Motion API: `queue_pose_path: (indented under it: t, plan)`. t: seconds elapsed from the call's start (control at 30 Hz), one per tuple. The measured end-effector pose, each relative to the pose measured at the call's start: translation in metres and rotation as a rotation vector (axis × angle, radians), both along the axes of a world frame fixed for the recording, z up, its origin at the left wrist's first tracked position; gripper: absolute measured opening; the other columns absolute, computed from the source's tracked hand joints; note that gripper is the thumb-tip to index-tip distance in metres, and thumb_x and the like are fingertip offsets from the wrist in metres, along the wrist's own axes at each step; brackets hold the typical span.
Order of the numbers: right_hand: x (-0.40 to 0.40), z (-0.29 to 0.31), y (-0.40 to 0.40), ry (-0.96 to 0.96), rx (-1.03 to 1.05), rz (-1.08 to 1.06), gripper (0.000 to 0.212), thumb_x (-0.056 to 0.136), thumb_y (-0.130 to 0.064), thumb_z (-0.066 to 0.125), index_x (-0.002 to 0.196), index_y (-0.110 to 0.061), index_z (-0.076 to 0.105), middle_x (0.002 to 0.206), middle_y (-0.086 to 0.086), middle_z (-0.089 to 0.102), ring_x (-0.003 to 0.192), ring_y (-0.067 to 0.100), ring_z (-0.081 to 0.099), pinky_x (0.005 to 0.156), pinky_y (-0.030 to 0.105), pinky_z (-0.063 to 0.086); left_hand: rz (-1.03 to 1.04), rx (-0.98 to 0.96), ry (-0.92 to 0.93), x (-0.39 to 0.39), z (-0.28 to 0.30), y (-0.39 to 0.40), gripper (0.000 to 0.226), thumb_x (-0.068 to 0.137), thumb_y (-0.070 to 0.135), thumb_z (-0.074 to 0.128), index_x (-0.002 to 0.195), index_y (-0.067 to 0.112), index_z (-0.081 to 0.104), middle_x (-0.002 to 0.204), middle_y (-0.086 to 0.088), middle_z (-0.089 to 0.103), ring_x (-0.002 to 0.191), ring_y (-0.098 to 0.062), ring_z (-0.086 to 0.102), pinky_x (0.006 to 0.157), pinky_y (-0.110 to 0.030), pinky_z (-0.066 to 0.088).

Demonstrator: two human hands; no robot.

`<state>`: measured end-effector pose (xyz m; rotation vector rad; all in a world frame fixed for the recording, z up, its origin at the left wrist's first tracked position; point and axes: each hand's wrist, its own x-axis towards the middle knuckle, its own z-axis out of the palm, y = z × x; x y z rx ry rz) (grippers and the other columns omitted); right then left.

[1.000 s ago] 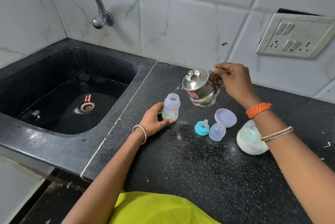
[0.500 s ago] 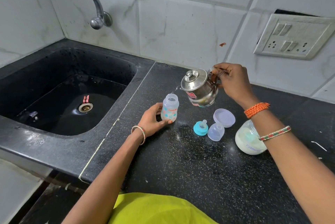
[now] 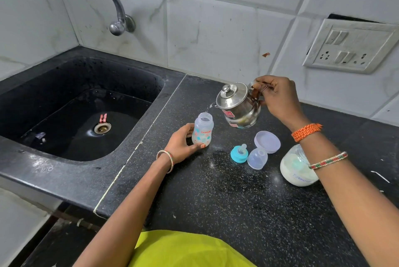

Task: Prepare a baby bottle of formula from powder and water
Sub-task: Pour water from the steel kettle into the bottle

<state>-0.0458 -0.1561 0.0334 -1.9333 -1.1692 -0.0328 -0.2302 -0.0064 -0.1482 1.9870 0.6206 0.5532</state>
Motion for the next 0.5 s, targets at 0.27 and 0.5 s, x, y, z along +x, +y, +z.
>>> queue_pose_path:
  t: [0.27,0.5]
  plan:
    - [0.0015,0.0009,-0.0009,-0.014,0.014,0.002,0.024,0.091,-0.017,0.060,0.110,-0.003,0.068,0.101,0.014,0.072,0.093,0.025,0.068,0.084,0.048,0.057,-0.002,-0.015,-0.016,-0.0005,0.0002,-0.0006,0.060,0.071,0.021,0.080,0.123,0.015,0.051,0.123,-0.001,0.061,0.114,-0.012,0.058,0.102,-0.032,0.045]
    - [0.0016,0.0010,-0.0010,-0.031,0.012,-0.001,0.026,0.091,-0.018,0.060,0.112,-0.004,0.068,0.106,0.013,0.071,0.097,0.024,0.067,0.087,0.046,0.056,-0.017,0.010,-0.006,-0.0014,0.0022,-0.0017,0.065,0.070,0.020,0.079,0.126,0.016,0.046,0.124,0.000,0.059,0.114,-0.013,0.057,0.101,-0.031,0.046]
